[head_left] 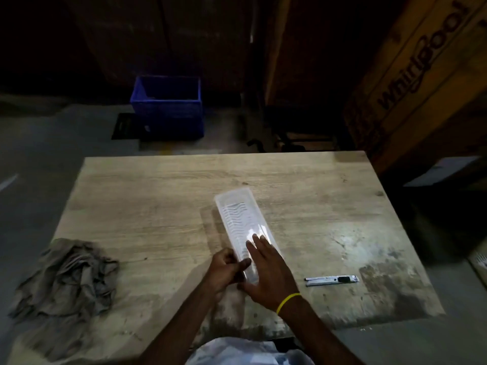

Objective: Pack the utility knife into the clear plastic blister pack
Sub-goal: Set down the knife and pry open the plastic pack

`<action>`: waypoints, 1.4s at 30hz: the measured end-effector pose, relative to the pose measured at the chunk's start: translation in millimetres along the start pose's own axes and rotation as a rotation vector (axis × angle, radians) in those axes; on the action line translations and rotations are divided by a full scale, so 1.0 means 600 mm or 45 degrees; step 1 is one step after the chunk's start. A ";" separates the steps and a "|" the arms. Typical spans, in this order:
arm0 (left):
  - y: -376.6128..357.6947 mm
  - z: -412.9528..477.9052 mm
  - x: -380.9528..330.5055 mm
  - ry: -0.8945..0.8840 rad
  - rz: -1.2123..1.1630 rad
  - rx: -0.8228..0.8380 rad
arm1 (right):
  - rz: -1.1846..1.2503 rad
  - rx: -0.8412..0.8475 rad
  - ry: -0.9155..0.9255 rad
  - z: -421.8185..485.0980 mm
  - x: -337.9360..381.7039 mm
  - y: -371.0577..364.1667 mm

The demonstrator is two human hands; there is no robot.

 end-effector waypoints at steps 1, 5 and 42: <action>-0.019 0.000 0.003 -0.002 0.025 0.031 | -0.089 0.029 -0.039 -0.008 -0.006 -0.004; -0.060 0.001 0.008 -0.003 0.138 0.096 | -0.253 0.100 -0.277 -0.043 -0.044 -0.013; -0.055 0.045 -0.016 -0.097 0.249 0.030 | -0.413 0.477 -0.109 -0.075 -0.089 0.002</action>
Point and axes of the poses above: each hand's wrist, its own z-axis towards the middle knuckle, its own y-axis out of the back of the hand, x = y × z, the point moved 9 cm from there along z, towards the middle knuckle, and after that the axes turned 12 degrees about z, right-handed, at the moved point
